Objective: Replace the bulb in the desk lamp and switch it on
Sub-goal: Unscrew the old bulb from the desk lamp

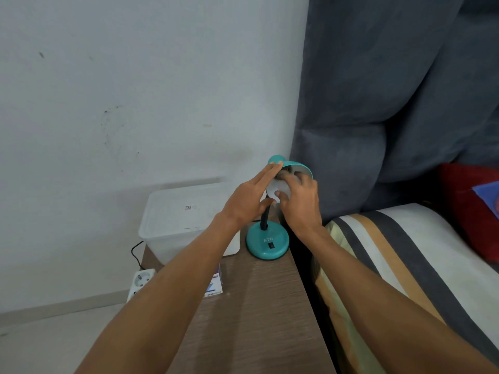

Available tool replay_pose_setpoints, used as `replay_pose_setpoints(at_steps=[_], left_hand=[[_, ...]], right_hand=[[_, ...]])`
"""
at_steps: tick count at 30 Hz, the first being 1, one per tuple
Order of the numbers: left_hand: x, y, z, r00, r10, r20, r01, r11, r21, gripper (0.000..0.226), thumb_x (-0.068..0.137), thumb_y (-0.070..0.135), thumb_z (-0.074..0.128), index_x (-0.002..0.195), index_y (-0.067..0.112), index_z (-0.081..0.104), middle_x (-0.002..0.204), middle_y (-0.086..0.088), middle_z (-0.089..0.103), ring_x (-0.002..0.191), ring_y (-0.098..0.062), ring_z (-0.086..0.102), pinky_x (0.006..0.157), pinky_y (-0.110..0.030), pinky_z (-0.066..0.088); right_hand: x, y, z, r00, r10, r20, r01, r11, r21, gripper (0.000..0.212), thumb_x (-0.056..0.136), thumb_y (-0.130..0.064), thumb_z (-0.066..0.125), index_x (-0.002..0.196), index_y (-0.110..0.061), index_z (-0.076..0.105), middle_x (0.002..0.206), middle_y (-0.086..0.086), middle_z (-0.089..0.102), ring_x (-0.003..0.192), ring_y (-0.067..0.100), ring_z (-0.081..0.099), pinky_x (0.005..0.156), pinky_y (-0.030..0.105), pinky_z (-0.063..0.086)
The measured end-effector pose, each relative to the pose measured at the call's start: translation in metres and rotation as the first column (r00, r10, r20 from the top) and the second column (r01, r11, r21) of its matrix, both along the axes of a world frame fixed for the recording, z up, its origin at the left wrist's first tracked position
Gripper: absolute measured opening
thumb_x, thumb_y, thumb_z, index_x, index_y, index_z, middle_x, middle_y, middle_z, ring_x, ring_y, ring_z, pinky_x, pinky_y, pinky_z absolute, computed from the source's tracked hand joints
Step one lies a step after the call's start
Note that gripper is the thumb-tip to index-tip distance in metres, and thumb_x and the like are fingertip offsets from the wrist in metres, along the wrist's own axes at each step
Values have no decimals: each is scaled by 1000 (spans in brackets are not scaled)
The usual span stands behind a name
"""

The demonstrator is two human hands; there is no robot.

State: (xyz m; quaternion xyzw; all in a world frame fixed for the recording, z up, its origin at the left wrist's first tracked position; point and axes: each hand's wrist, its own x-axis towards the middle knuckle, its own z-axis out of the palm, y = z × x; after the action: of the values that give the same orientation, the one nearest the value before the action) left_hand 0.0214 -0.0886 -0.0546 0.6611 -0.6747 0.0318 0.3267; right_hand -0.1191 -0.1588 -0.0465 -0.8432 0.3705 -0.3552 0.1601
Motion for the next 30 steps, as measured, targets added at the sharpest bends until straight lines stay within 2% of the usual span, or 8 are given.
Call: replay_pose_setpoints(at_steps=[5,8,12,16,19,21,23,30], left_hand=[[1,-2,2,1000,19,-6,-19,1000,18,93,85,12,80,161,20,26,165,-7,33,138,-34,52,112,-42,47],[0,-3,1,1000,26,-5,-26,999,23,93,86,14,79,161,22,25,165,-7,33,134,-36,55,110,-44,49],[0,-1,2,999,39,-3,-39,999,34,95,86,13,80,161,25,24,165,-5,33,133,-36,56,109,-44,50],[-4,1,8,998,57,23,-58,996,62,97,87,12,77,162,29,18,168,-4,28,126,-37,60,101,-48,54],[-9,9,17,995,67,67,-73,993,95,103,88,19,78,163,32,9,171,0,14,130,-34,57,96,-45,57],[-13,18,22,995,80,60,-85,992,93,103,89,30,77,164,31,6,172,3,8,148,-27,39,103,-42,53],[-16,32,26,992,122,26,-124,989,82,102,90,39,75,164,29,6,172,3,10,156,-20,21,111,-42,44],[-19,112,10,936,324,-138,-316,946,79,87,92,44,72,161,19,26,166,-3,32,155,-21,25,122,-38,29]], right_hand=[[2,-1,-4,999,-42,-7,42,999,12,70,81,-12,80,142,-6,46,141,14,52,128,33,49,108,42,42],[2,0,-4,999,-51,1,51,998,35,64,84,-17,77,141,-11,48,142,15,48,121,35,53,100,44,47],[-7,2,-2,998,-64,-3,64,998,18,61,86,-19,76,141,-16,50,135,12,51,118,30,50,92,39,48],[-15,6,6,997,-70,-22,71,997,19,62,84,-19,78,140,-13,52,134,11,57,118,31,51,92,38,47],[-22,13,12,997,-74,-22,74,997,34,61,82,-17,78,137,-10,53,132,13,59,116,33,54,94,39,47],[-29,19,16,997,-77,-16,78,996,42,59,82,-17,78,136,-10,54,131,14,59,116,33,55,94,40,48],[-37,27,20,997,-79,-8,79,996,43,58,82,-16,76,135,-9,54,131,15,59,116,34,56,95,42,49],[-53,71,33,999,-49,-1,49,998,51,56,82,-17,70,135,-11,55,131,14,55,114,32,55,94,39,48]])
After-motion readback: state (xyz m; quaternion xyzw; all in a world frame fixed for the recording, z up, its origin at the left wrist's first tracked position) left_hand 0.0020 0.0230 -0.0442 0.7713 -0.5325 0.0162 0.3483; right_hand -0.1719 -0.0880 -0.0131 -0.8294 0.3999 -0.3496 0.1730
